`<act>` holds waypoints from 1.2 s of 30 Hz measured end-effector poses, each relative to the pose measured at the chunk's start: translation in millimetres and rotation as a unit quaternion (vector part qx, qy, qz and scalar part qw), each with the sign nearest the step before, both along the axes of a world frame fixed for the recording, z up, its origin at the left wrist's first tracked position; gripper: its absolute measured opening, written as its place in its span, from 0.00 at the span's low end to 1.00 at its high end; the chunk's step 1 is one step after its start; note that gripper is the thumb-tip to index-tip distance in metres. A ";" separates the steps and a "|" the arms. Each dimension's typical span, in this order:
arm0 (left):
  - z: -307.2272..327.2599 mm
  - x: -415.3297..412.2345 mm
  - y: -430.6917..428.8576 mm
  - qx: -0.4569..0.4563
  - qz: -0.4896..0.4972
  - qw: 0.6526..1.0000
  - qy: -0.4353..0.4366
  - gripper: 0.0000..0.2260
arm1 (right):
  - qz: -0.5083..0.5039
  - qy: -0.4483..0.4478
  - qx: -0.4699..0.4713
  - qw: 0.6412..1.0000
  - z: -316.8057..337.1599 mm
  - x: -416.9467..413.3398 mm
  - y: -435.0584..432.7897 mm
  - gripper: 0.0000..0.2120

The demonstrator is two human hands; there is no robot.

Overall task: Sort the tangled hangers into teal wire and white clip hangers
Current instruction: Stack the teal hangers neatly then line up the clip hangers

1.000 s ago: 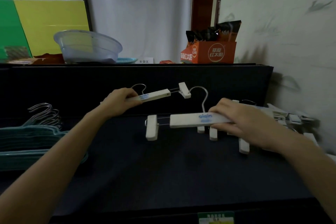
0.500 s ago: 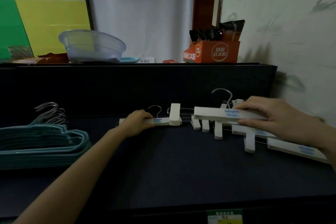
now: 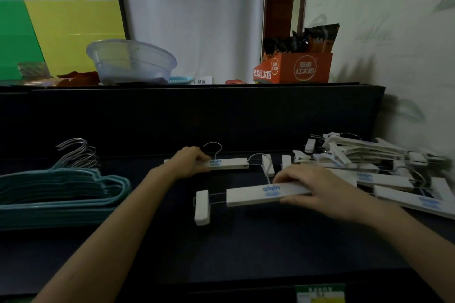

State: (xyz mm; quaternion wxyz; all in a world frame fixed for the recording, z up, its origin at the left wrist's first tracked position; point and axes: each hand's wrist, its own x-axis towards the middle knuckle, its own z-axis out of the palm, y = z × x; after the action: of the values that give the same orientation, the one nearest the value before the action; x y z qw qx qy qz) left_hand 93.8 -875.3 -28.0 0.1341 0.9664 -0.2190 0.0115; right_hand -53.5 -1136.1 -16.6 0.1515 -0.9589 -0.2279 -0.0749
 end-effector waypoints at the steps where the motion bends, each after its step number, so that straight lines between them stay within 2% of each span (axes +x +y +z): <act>1: 3.3 -1.1 -0.4 0.010 0.000 1.000 0.007 0.21 | 0.000 0.001 0.001 1.000 -2.2 2.7 5.7 0.12; 3: 12.2 -3.9 2.2 0.016 -0.004 1.000 0.008 0.22 | 0.004 -0.004 0.005 1.000 -5.6 8.4 18.1 0.14; 7: 31.7 -17.5 16.7 -0.028 -0.008 0.999 -0.027 0.17 | 0.018 -0.018 0.022 0.999 -12.1 25.1 40.5 0.15; 15: 26.7 -53.8 30.3 0.019 -0.014 0.998 -0.065 0.13 | 0.024 -0.040 0.064 0.997 -25.7 61.0 73.3 0.14; 23: 20.2 -57.1 36.1 0.044 0.030 0.993 -0.104 0.13 | 0.021 -0.026 0.061 0.998 -31.2 76.5 77.2 0.15; 27: 17.0 -57.0 32.9 0.004 0.040 0.991 -0.127 0.12 | 0.012 -0.025 0.041 0.999 -31.0 78.1 79.4 0.16; 32: 11.2 -58.0 12.3 -0.087 0.006 0.975 -0.206 0.12 | -0.009 -0.058 -0.049 0.997 -19.6 61.5 70.8 0.22; 36: 12.9 -58.0 -24.7 -0.131 -0.060 0.965 -0.218 0.12 | -0.063 -0.077 -0.032 0.995 -2.4 25.3 29.0 0.16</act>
State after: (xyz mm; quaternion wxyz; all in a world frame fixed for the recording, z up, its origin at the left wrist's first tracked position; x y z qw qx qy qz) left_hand 35.8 -900.0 -15.1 0.2096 0.8995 -0.2972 0.2420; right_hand -28.1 -1107.1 -19.0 0.0979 -0.9670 -0.1806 -0.1508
